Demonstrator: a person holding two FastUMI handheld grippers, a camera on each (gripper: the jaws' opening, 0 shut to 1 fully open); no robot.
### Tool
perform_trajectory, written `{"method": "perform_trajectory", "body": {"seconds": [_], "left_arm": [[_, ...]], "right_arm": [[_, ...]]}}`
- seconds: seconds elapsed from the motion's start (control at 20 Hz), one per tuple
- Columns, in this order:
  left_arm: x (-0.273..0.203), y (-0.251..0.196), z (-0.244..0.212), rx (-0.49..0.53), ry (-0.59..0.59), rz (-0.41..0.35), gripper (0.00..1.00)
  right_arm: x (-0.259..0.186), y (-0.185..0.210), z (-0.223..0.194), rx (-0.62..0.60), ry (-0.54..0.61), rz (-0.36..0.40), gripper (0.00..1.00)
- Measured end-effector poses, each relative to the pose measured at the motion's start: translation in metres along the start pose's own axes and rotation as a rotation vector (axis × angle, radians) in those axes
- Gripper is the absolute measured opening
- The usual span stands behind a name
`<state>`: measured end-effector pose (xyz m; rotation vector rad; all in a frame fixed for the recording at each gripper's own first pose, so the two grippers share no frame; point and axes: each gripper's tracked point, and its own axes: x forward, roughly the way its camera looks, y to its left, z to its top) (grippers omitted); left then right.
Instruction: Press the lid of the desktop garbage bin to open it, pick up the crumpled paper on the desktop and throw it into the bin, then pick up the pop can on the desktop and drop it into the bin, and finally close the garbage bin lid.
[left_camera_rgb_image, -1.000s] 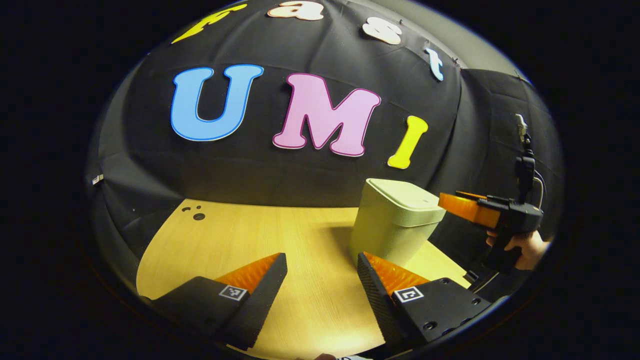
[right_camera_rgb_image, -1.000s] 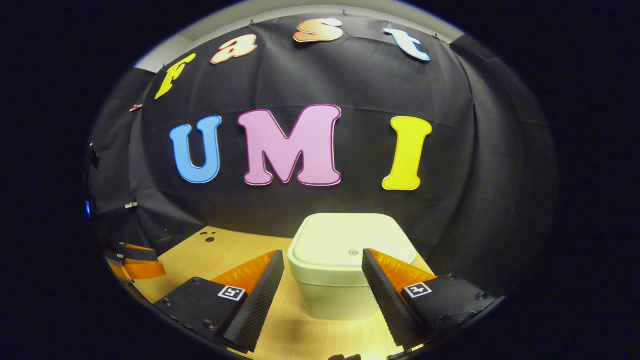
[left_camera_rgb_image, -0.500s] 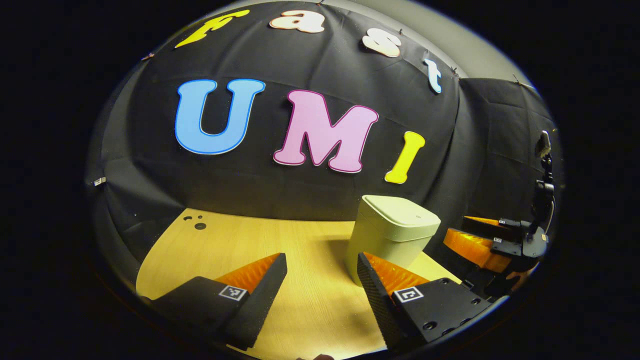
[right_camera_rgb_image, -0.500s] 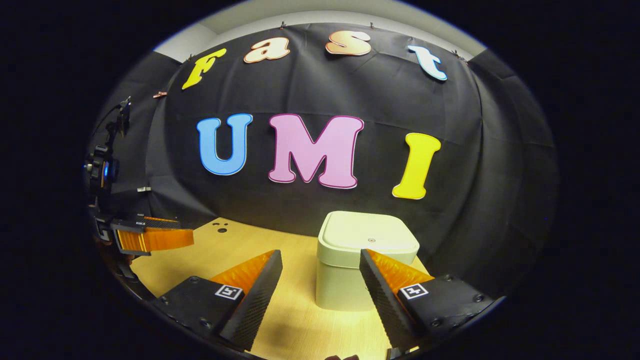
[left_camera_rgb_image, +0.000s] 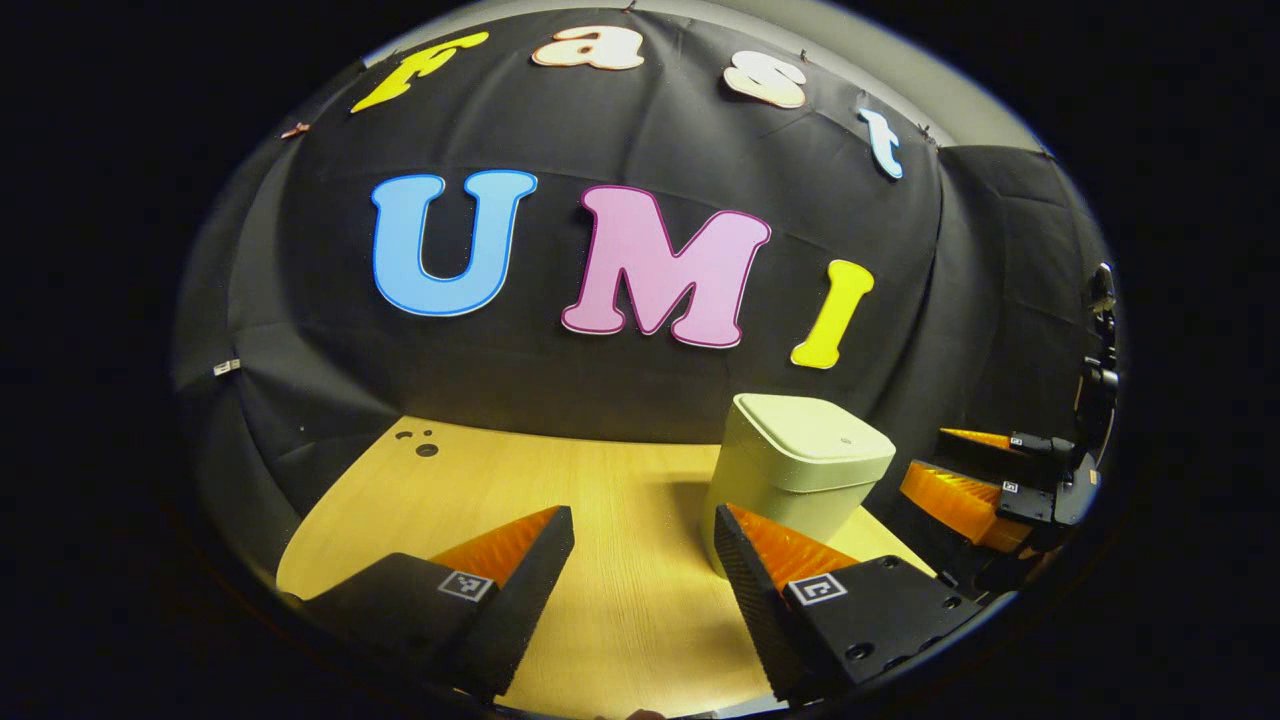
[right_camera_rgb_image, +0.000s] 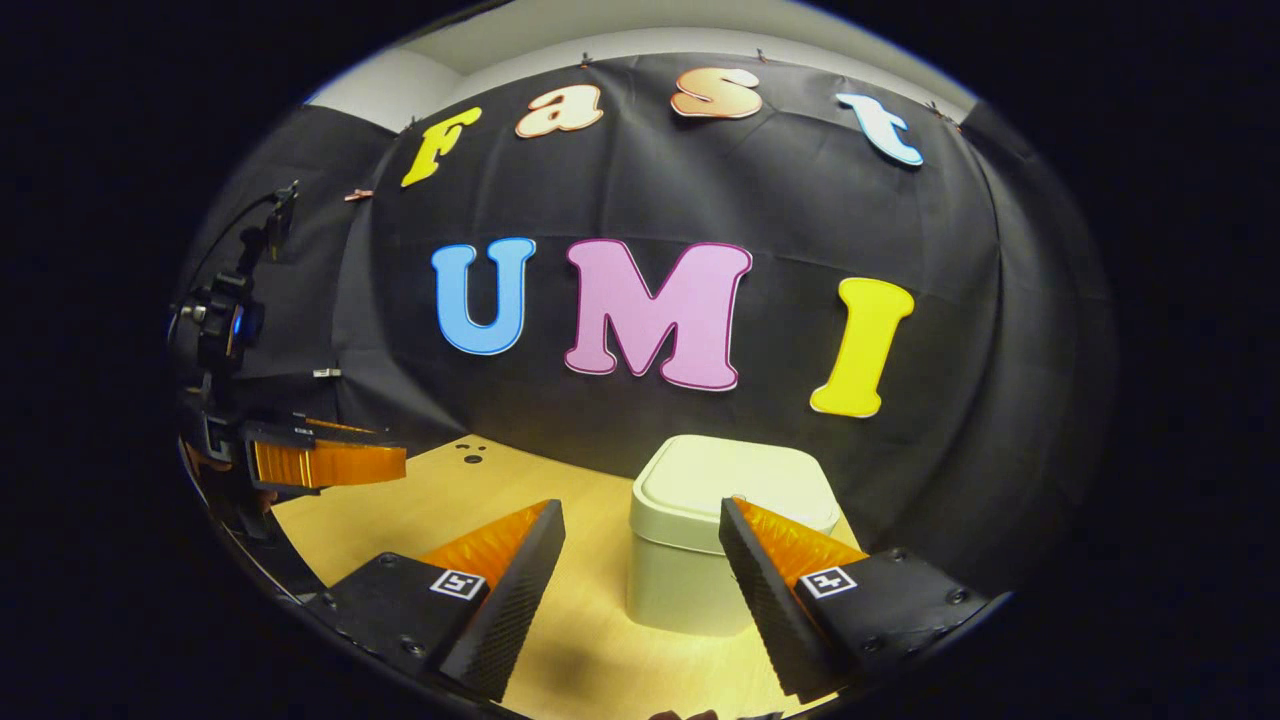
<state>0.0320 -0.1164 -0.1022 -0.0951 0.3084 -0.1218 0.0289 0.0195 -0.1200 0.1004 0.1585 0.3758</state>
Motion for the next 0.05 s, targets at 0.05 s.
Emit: {"method": "perform_trajectory", "body": {"seconds": [0.05], "left_arm": [[-0.0002,-0.0051,-0.0003,0.005,0.001,0.013,0.91]], "right_arm": [[-0.0004,-0.0008,0.0018,-0.003,-0.010,0.021,0.98]]}}
